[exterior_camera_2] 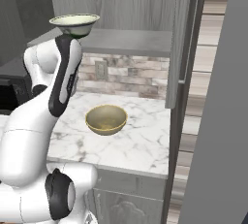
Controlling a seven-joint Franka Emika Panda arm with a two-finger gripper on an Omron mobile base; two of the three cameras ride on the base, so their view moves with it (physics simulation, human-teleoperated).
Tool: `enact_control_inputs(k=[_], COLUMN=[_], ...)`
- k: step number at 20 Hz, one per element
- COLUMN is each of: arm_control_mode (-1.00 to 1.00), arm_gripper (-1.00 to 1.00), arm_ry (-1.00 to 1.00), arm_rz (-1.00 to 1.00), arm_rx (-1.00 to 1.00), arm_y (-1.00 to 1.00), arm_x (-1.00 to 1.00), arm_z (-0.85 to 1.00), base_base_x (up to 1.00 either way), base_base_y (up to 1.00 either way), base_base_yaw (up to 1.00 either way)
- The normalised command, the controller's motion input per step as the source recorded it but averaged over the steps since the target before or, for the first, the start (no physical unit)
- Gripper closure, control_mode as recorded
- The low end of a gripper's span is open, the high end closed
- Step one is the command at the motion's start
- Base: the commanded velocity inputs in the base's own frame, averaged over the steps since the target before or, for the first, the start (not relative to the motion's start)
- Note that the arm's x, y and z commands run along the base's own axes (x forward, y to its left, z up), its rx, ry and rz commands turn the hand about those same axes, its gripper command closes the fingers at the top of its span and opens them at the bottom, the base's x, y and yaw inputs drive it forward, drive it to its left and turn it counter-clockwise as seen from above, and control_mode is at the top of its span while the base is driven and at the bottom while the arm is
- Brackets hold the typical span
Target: Open the cabinet. Pick the bowls from the counter and place them in the cabinet. Then close the cabinet.
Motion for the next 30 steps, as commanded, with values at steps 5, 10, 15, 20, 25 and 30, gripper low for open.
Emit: enact_control_inputs(k=[5, 10, 15, 20, 25, 30], arm_control_mode=[-1.0, -1.0, -1.0, -1.0, -1.0, -1.0], arm_gripper=[-1.0, -1.0, -1.0, -1.0, -1.0, -1.0], arm_ry=[0.59, 0.63, 0.73, 0.7, 0.49, 0.29], arm_rz=[-0.17, -0.3, -0.29, -0.19, -0.13, -0.07], arm_rx=[0.06, -0.05, 0.0, 0.0, 0.0, 0.0], arm_y=[0.15, 0.12, 0.01, 0.0, 0.0, 0.0], arm_x=[-0.15, -0.19, -0.34, -0.37, -0.26, -0.18], arm_z=[0.02, 0.04, 0.02, 0.0, 0.01, 0.0], base_base_x=[0.0, 0.0, 0.0, 0.0, 0.0, 0.0], base_base_y=[0.0, 0.0, 0.0, 0.0, 0.0, 0.0], base_base_yaw=[0.0, 0.0, 0.0, 0.0, 0.0, 0.0])
